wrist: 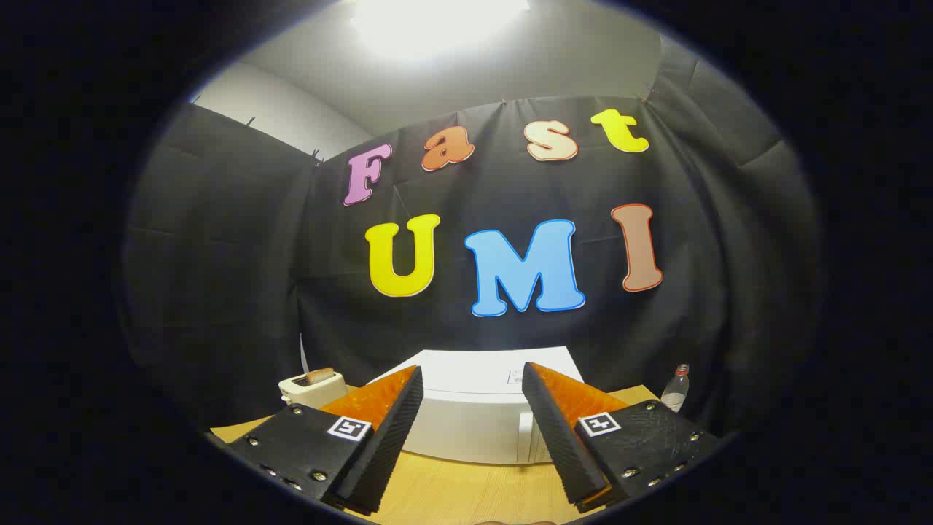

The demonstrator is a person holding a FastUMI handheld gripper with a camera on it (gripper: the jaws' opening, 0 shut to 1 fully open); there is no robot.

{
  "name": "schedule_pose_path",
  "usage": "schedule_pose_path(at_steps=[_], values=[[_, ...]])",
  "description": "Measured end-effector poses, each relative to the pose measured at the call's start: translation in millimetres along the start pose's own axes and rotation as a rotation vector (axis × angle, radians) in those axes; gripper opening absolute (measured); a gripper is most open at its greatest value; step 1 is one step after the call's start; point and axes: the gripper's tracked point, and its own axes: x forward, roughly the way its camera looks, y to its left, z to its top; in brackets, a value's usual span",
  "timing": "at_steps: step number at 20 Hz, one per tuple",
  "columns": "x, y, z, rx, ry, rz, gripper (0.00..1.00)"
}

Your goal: Open the microwave, put the food inside, and close the microwave door.

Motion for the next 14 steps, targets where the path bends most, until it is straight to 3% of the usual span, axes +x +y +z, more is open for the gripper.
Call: schedule_pose_path(at_steps=[14], values=[[-0.8,1.8,0.7,0.002,-0.005,0.004,0.88]])
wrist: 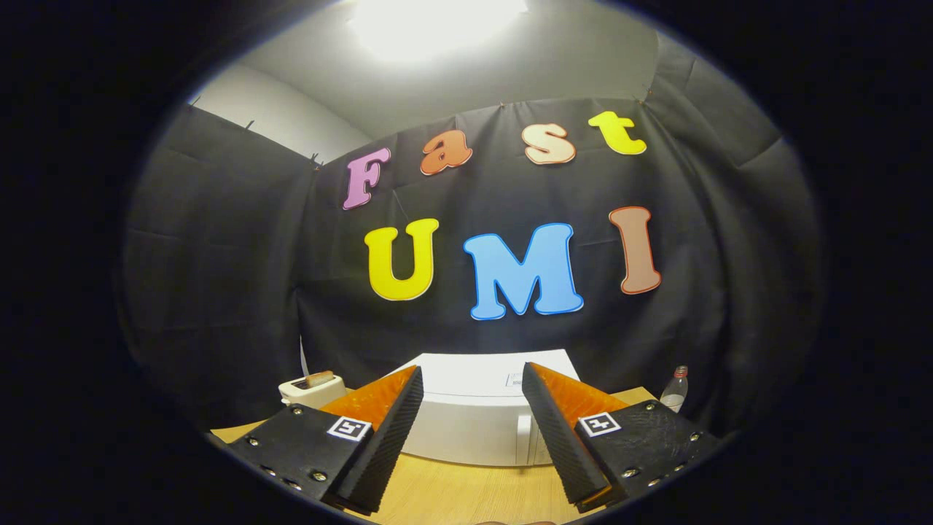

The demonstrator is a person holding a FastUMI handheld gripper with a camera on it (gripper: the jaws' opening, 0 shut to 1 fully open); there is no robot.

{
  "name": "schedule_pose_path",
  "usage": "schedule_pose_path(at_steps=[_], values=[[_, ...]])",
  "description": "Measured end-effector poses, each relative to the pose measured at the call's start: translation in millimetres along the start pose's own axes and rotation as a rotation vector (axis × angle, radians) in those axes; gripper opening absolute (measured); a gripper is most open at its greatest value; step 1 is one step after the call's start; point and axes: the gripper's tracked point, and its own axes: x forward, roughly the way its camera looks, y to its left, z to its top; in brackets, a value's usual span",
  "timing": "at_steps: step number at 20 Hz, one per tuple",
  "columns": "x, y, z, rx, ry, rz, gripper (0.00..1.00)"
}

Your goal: Open the microwave, put the food inside, and close the microwave door.

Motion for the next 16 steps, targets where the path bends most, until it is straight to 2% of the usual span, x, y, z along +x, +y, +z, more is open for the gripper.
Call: schedule_pose_path(at_steps=[9,16], values=[[-6.0,10.1,4.1,-0.006,-0.025,0.026,0.88],[-25.9,39.7,3.8,-0.032,-0.093,0.115,0.88]])
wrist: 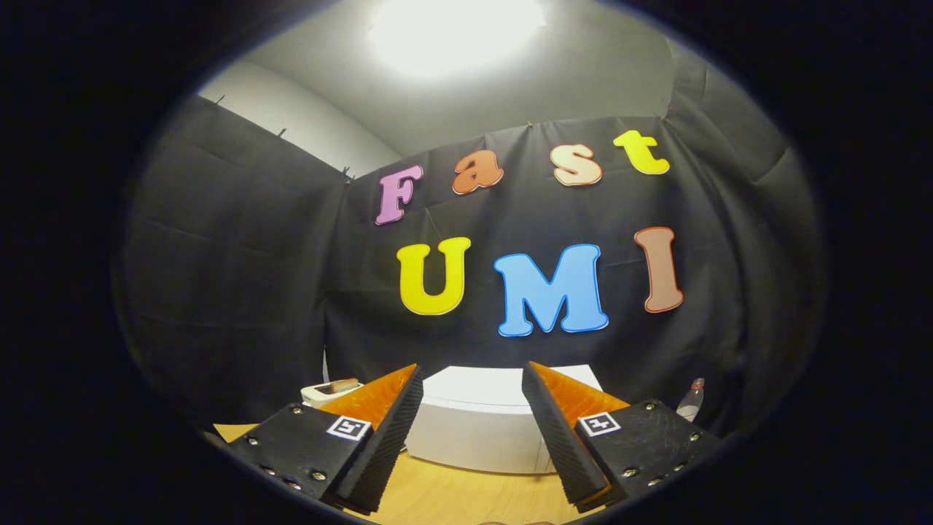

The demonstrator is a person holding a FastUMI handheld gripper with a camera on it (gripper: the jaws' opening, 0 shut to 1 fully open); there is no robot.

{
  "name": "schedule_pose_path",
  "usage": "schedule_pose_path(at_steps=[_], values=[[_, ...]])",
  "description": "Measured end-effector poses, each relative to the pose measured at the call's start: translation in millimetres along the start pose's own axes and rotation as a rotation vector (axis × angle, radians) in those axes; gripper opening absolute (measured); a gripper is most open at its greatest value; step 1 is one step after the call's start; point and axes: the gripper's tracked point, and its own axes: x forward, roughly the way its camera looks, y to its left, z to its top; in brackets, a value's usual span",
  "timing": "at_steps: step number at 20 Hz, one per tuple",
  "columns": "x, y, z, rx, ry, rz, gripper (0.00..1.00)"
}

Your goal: Open the microwave, put the food inside, and close the microwave door.

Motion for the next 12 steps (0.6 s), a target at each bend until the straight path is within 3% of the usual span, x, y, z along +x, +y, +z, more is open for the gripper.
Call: schedule_pose_path(at_steps=[6,9,12], values=[[-22.9,30.1,-17.9,-0.044,-0.008,0.182,0.88],[-36.6,25.7,-15.2,-0.065,-0.083,0.183,0.88],[-45.8,7.3,-17.3,-0.090,-0.144,0.104,0.88]])
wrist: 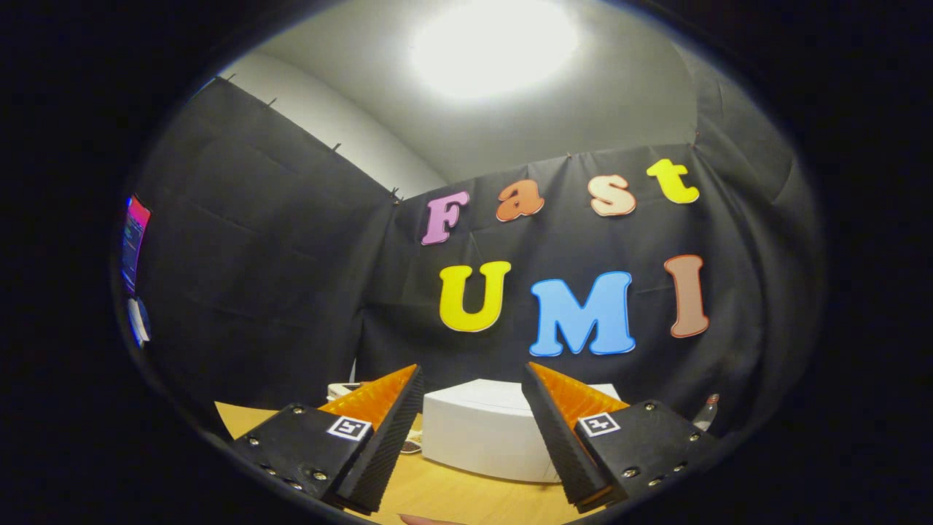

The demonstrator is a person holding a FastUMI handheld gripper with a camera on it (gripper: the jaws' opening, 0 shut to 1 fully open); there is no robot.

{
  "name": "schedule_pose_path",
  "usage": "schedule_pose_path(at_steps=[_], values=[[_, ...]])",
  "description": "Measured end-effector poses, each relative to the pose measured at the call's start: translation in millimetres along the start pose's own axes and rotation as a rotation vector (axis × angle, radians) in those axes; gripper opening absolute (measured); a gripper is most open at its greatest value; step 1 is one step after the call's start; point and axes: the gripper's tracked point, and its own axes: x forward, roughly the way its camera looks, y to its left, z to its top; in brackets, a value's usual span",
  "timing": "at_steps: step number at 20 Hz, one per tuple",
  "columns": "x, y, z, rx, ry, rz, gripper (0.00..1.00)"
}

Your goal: Open the microwave, put the food inside, and close the microwave door.

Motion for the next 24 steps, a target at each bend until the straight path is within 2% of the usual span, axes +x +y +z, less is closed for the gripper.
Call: schedule_pose_path(at_steps=[4,7,14,18,21,24], values=[[-11.2,6.7,-18.6,0.042,0.031,0.029,0.88],[-13.1,-5.0,-44.9,0.042,0.088,0.006,0.88],[3.4,-43.4,-126.2,0.032,0.221,-0.127,0.88],[28.9,-70.1,-174.8,0.027,0.295,-0.187,0.88],[52.8,-91.9,-211.4,0.108,0.351,-0.226,0.88],[77.5,-117.5,-247.7,0.199,0.427,-0.302,0.89]])
